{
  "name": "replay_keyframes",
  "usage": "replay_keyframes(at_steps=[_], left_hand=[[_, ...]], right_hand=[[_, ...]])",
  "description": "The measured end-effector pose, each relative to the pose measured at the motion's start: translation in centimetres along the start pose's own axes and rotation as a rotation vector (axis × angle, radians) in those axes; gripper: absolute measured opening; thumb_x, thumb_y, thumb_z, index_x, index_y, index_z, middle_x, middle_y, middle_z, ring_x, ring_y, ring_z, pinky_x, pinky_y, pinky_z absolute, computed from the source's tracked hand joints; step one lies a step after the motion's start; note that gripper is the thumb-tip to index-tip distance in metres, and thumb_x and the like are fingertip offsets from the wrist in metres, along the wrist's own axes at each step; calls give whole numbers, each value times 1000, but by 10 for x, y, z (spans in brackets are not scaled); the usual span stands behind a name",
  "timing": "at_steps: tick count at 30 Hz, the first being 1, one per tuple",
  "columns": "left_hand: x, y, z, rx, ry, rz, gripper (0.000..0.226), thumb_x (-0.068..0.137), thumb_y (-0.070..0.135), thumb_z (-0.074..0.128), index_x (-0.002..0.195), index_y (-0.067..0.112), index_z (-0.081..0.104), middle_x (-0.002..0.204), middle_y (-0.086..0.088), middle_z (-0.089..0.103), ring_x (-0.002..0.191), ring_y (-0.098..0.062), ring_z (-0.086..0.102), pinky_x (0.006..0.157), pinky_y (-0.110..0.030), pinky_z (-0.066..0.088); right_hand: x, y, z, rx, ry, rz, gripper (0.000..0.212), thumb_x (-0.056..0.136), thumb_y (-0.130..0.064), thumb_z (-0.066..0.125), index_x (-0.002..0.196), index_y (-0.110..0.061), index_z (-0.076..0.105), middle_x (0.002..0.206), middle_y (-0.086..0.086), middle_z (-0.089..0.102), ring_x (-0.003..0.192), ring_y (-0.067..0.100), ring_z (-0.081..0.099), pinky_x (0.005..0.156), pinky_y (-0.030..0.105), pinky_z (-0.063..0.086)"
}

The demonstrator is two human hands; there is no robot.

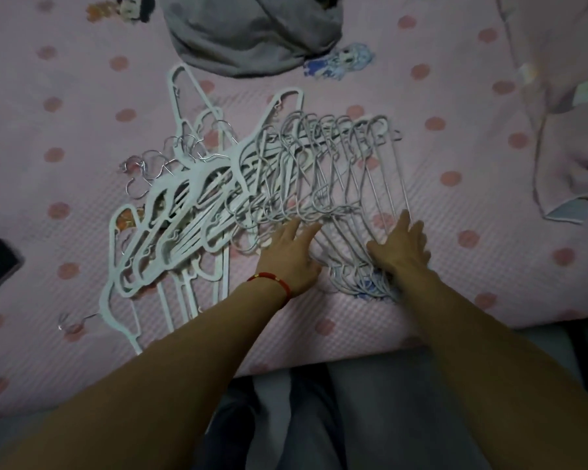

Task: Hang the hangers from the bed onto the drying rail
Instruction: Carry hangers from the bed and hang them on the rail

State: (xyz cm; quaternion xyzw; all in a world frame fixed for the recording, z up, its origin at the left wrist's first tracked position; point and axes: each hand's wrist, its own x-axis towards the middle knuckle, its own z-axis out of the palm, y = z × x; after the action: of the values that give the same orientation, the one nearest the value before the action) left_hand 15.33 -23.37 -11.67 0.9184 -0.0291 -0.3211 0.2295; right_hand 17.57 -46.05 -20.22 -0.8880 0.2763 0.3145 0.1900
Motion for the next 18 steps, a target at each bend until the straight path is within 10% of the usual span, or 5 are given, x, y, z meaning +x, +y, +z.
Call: replay_keyframes(at_steps=[10,18], left_hand=[[-13,22,-22,-89,181,36,73,84,13,57,150,28,32,149,-5,40,137,-29,31,111,-45,34],[-79,38,-44,-650,215,-124,77,89,32,63,153,26,21,153,-2,36,137,-22,39,112,-45,37]], right_hand=[[-16,7,-12,-45,312,-134,103,75,-57,68,148,1,24,133,29,44,121,45,41,89,54,46],[-122,-33,-32,310,174,-386,80,86,-50,63,149,-15,28,141,20,46,128,36,43,102,47,41]])
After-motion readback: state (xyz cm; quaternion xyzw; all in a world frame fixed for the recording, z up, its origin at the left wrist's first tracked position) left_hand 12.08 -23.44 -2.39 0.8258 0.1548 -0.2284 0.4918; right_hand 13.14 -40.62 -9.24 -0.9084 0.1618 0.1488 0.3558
